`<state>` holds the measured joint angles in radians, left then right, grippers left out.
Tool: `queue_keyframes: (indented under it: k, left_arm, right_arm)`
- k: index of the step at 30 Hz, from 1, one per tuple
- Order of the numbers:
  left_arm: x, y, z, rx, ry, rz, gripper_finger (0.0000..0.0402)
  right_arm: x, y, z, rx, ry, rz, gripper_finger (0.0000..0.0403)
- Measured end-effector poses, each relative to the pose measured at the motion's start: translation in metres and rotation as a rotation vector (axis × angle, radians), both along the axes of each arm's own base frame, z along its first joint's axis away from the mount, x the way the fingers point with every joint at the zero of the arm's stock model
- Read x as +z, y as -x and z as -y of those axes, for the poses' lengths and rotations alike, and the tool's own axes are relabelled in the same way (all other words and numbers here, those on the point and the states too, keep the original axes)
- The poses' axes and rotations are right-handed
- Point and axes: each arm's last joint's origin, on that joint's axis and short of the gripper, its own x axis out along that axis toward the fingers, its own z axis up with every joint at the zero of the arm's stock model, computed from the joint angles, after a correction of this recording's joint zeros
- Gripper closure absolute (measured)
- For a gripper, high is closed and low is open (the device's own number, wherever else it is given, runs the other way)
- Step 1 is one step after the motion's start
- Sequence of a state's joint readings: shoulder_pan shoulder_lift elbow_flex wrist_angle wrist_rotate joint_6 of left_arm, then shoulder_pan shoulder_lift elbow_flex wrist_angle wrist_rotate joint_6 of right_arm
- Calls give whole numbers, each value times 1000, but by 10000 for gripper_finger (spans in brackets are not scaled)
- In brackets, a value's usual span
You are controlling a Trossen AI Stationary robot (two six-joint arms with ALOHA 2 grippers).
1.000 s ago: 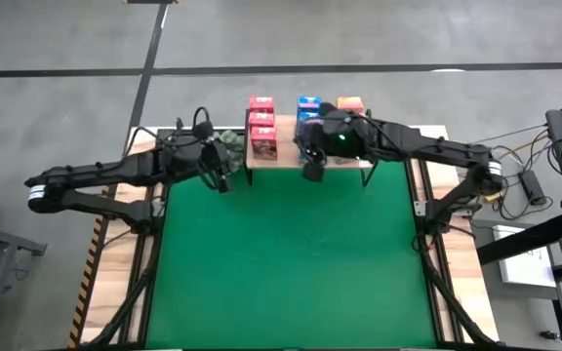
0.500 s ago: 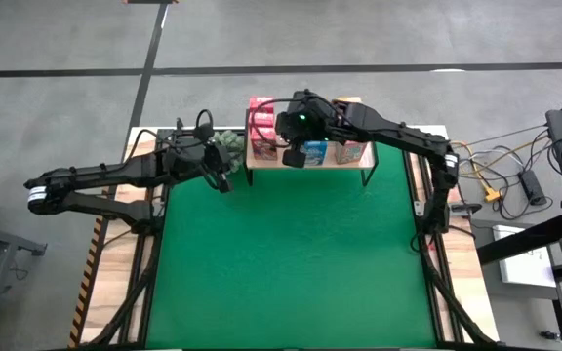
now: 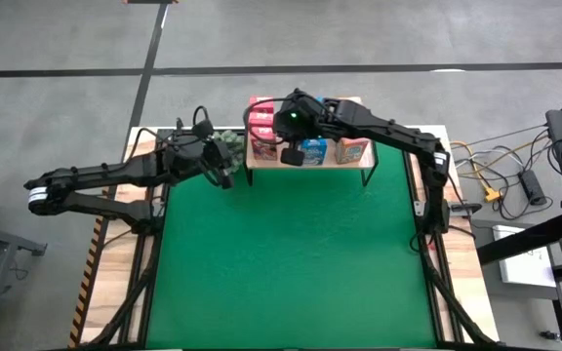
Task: Stack cereal on shelf
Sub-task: Put the red cereal box on the shelf aligned with the other red cereal box
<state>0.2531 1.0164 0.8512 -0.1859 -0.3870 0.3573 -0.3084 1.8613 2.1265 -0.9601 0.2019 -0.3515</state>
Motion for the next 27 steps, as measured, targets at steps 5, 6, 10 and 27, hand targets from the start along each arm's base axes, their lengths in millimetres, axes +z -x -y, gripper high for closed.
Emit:
queue_keyframes:
  k: [5,6,10,27]
  left_arm:
    - [-2,-1,-3,7,-29,39,365]
    - [-3,-2,-5,13,-34,54,365]
    - [-12,-4,-12,40,-54,104,365]
    - [-34,-27,-31,91,-23,81,365]
  right_arm:
    - [-3,-2,1,-4,-6,-8,394]
    - [-3,-2,1,-10,-11,-4,394]
    - [-3,-2,1,-18,-17,1,394]
    - [-12,-2,2,-33,-38,-20,394]
